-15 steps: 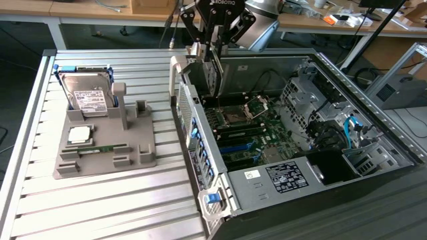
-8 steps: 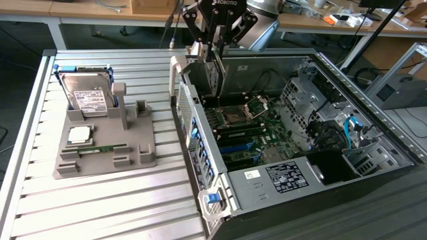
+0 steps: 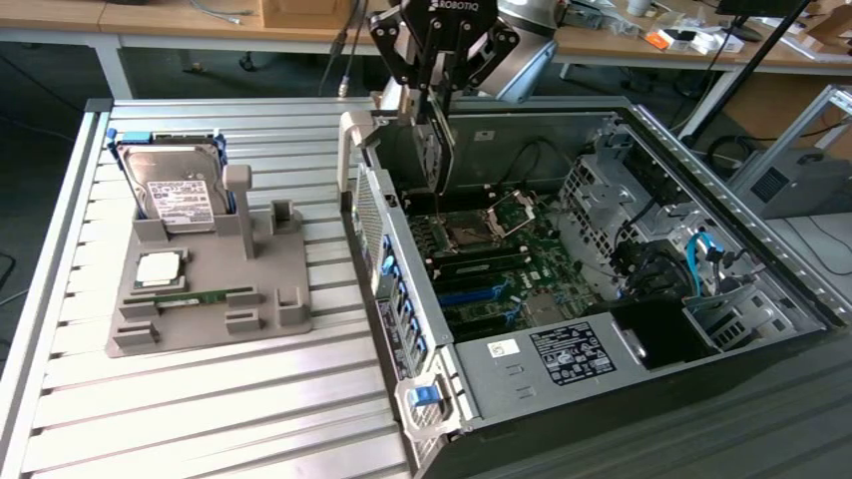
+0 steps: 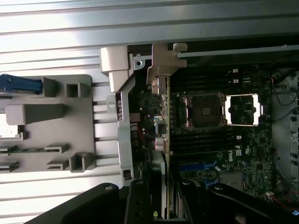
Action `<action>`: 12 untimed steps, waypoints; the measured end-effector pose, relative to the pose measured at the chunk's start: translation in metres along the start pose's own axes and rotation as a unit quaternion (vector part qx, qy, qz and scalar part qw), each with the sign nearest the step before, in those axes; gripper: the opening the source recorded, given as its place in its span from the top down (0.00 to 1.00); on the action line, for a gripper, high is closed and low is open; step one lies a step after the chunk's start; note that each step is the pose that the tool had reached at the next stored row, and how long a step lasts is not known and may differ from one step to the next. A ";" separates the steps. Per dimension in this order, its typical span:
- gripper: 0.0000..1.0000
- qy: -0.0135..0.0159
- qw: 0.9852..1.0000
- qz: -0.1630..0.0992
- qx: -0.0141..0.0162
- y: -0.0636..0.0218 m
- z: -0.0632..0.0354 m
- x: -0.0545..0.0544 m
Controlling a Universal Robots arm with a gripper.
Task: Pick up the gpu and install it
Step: 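Pick up the gpu and move the gpu toward the slot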
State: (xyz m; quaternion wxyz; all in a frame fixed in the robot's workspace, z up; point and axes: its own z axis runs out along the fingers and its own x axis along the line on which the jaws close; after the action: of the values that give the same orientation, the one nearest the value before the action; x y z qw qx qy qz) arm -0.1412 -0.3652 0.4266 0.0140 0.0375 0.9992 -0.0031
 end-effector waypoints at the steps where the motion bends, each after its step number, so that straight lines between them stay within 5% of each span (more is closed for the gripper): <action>1: 0.73 0.000 1.000 0.000 0.000 0.0000 0.0001 -0.001; 12: 0.73 0.000 1.000 0.000 0.003 0.0004 0.0012 -0.006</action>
State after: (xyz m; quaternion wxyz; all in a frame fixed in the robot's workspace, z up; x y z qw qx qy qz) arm -0.1354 -0.3652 0.4256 0.0141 0.0375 0.9992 -0.0066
